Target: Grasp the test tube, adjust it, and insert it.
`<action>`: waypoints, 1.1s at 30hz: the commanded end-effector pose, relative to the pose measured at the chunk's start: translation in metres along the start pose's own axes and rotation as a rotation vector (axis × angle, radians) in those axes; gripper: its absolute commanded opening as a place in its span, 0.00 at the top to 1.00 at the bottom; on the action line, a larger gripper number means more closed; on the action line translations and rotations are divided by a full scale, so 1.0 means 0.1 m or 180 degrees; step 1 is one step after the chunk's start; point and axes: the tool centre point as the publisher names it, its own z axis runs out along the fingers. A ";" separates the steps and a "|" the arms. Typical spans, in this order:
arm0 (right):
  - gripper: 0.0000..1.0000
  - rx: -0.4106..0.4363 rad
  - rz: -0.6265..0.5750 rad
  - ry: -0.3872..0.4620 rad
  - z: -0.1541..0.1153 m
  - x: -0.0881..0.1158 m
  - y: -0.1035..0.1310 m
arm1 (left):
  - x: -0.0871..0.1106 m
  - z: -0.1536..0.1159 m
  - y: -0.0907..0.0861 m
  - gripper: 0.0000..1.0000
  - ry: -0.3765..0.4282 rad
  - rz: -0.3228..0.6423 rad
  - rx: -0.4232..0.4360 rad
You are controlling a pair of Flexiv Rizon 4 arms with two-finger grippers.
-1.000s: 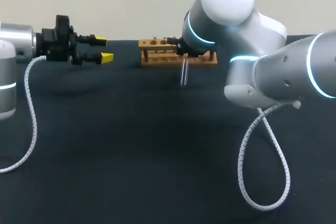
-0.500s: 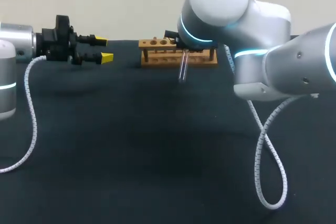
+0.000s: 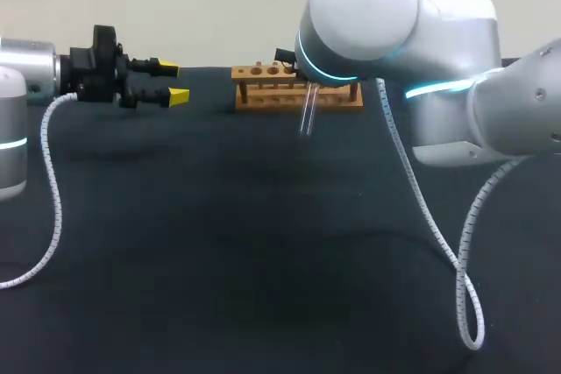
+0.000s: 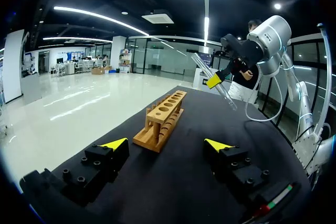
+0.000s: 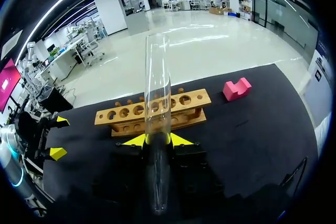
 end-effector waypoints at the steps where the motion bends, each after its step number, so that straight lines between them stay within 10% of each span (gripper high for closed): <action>1: 1.00 -0.0007 0.0014 -0.0313 -0.11 0.04 -0.06 | 0.01 -0.01 -0.01 0.00 -0.0013 0.0010 -0.0008; 33: 1.00 0.0062 0.0003 -0.0353 -0.12 0.04 -0.09 | 0.01 -0.01 -0.01 0.00 -0.0013 0.0010 -0.0008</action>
